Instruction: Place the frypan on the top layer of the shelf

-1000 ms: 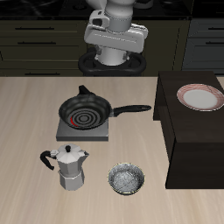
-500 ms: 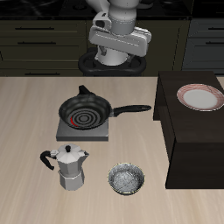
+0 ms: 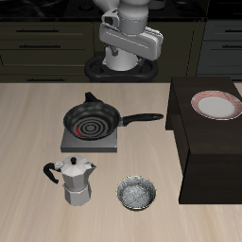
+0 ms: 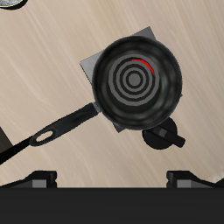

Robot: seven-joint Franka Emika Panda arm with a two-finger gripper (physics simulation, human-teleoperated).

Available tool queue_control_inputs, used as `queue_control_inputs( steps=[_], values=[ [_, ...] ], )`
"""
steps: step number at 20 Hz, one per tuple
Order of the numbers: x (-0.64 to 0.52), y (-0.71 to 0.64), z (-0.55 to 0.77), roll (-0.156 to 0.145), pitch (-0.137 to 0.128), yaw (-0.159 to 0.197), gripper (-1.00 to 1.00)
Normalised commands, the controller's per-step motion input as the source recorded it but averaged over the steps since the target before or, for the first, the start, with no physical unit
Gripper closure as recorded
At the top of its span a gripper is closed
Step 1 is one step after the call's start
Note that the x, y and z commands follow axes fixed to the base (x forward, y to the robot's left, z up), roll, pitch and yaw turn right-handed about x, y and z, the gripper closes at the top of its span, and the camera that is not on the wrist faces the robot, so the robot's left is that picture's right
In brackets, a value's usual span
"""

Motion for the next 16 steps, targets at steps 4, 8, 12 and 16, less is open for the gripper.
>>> queue_control_inputs(
  steps=[4,8,12,16],
  values=[
    [0.09,-0.08,0.01,-0.057,-0.015,-0.105,-1.00],
    [0.10,-0.10,-0.17,-0.019,0.065,-0.183,-1.00],
    [0.08,-0.09,-0.11,-0.031,0.016,-0.182,-1.00],
    [-0.02,0.07,-0.17,-0.011,0.044,-0.179,-1.00]
  ],
)
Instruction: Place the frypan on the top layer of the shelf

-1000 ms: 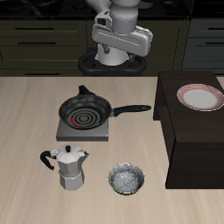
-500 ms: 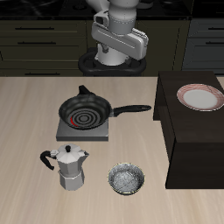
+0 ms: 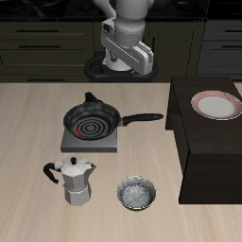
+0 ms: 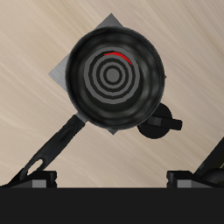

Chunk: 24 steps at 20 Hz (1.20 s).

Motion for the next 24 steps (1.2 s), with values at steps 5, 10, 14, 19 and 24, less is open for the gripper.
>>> queue_control_inputs(
  steps=[5,10,14,19,24],
  values=[
    [-0.10,0.22,-0.05,0.058,0.006,-0.119,-1.00],
    [-0.10,0.29,0.11,0.060,-0.044,-0.160,-1.00],
    [0.05,0.08,0.08,0.047,-0.037,-0.143,-1.00],
    [0.12,0.09,-0.01,0.000,-0.025,-0.102,-1.00],
    [0.10,0.04,-0.07,-0.006,0.013,-0.095,-1.00]
  ],
)
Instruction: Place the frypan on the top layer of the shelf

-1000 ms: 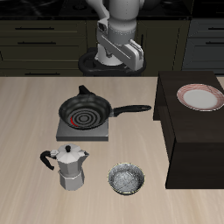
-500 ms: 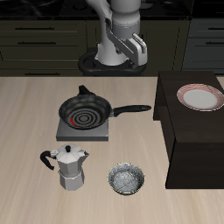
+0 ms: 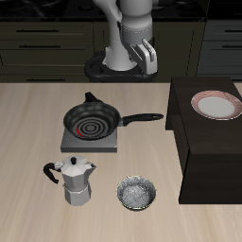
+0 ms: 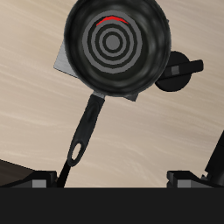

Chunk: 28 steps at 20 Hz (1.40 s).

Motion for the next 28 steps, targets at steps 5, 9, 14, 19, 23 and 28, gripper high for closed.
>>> queue_control_inputs(
  steps=[5,9,14,19,23,28],
  values=[
    [-0.04,0.18,0.05,0.065,-0.033,-0.131,-1.00],
    [0.00,0.15,-0.02,0.047,-0.035,-0.110,-1.00],
    [-0.05,0.16,0.05,0.031,-0.065,0.057,-1.00],
    [0.11,0.06,-0.08,-0.003,0.003,-0.016,-1.00],
    [0.13,0.02,-0.09,0.000,-0.012,0.027,-1.00],
    [0.21,-0.10,-0.27,-0.026,0.037,0.018,-1.00]
  ],
)
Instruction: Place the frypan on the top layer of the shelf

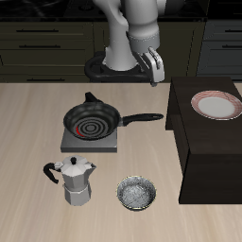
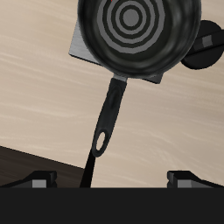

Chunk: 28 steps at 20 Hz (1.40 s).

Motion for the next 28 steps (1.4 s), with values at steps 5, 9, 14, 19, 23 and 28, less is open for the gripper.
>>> queue_control_inputs(
  steps=[5,9,14,19,23,28],
  values=[
    [0.23,-0.12,-0.35,-0.025,0.052,0.004,-1.00],
    [0.09,-0.09,-0.29,-0.009,0.030,-0.010,-1.00],
    [0.04,-0.03,-0.23,-0.016,0.020,-0.005,-1.00],
    [0.03,-0.04,-0.19,-0.003,0.008,-0.030,-1.00],
    [0.08,-0.02,-0.18,0.005,0.006,-0.005,-1.00],
    [0.02,-0.04,-0.21,-0.006,0.038,-0.031,-1.00]
  ],
)
